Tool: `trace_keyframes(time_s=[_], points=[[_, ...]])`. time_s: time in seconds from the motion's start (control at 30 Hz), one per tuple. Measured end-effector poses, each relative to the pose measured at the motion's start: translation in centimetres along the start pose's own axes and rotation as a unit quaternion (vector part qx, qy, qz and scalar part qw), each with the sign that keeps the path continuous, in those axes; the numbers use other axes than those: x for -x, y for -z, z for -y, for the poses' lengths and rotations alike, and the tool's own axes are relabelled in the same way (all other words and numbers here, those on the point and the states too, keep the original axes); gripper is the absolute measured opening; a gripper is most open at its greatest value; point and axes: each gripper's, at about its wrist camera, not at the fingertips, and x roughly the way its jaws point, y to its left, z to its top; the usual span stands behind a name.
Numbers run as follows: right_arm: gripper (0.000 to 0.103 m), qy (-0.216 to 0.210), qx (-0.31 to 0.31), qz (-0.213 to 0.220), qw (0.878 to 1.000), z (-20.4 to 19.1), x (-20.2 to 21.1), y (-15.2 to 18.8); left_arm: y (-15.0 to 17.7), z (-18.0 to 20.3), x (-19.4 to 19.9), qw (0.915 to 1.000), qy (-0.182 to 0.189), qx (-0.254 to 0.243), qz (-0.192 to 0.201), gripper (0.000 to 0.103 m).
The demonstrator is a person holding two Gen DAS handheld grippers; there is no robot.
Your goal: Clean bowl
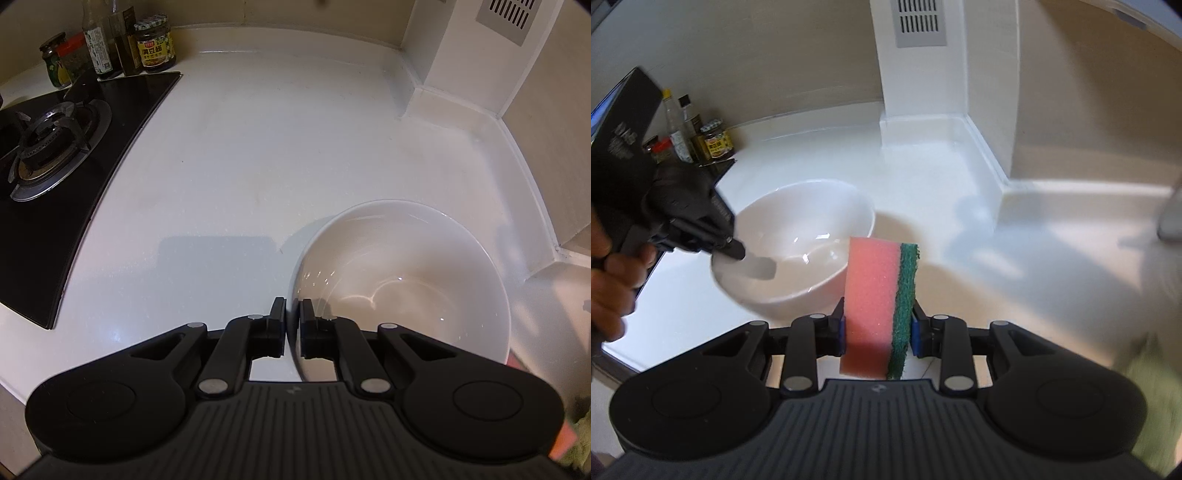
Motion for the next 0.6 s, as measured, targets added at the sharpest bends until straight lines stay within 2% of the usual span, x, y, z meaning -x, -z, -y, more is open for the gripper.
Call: trace_keyframes(time_s=[0.17,0.33,0.6], points=[[0.027,-0.012,-0.080,-0.005,0.997,-0.8,1.5,1.6,-0.1,0.3,0.1,1.0000,-0.002,-0.002,0.002,0.004],[0.027,-0.053,-0.133,-0.022,0.990,-0.7,2.4,2.8,-0.2,0.4,0.1,1.0000,-0.003,-0.002,0.003,0.004],[0.028,-0.072,-0.098,-0.041,0.992,-3.1,2.5,3.1,-0.1,0.3,-0.2,0.9999,-0.004,-0.010,0.003,0.004]])
